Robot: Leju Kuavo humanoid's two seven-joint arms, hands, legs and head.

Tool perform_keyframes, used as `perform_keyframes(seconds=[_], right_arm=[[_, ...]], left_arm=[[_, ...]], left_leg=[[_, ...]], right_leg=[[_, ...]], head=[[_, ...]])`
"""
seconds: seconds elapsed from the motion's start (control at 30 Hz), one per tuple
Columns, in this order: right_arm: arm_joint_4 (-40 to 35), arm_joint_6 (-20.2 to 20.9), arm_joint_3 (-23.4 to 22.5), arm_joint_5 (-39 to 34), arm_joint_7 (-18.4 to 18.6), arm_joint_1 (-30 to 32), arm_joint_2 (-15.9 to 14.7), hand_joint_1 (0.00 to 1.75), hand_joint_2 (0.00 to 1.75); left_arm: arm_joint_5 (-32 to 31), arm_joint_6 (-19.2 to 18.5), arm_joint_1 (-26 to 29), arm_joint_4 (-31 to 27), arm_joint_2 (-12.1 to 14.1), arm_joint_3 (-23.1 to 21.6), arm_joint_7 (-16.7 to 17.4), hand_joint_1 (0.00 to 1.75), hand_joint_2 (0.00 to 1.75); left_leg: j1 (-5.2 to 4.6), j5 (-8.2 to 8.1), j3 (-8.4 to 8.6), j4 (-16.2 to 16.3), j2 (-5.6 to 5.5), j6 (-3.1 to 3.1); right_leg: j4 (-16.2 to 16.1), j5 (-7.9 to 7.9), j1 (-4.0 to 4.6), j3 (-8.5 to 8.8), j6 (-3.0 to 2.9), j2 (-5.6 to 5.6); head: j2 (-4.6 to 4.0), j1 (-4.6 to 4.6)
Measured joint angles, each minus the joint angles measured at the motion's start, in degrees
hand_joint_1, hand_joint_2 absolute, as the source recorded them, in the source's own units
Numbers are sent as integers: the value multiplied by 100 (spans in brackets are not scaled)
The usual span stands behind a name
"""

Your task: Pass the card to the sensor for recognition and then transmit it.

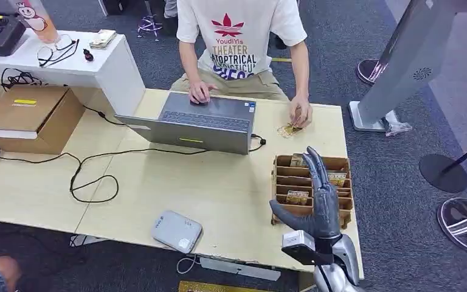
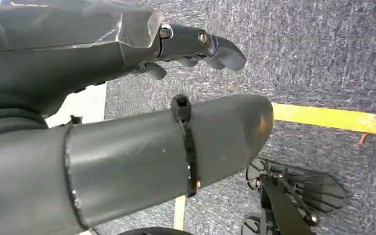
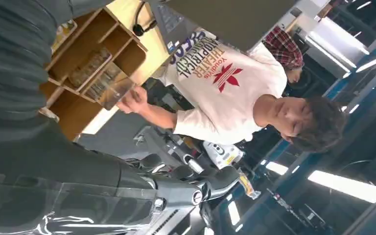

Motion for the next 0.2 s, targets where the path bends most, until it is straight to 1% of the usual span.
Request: perform_keyframes(seconds=[0.1,0.2], right_arm=[[-132,35,-22,-182,11,167,2,0,175],[-235,173,-120,-598,-79,369,2,0,175]], left_arm=[[2,-2,3,0,0,22,-26,0,0],[2,-18,20,0,2,61,-44,0,0]], left_leg=[[0,0,1,0,-1,0],[0,0,1,0,-1,0]], right_leg=[[0,0,0,1,0,0],[0,0,0,2,0,-1]], head=[[0,0],[0,0]])
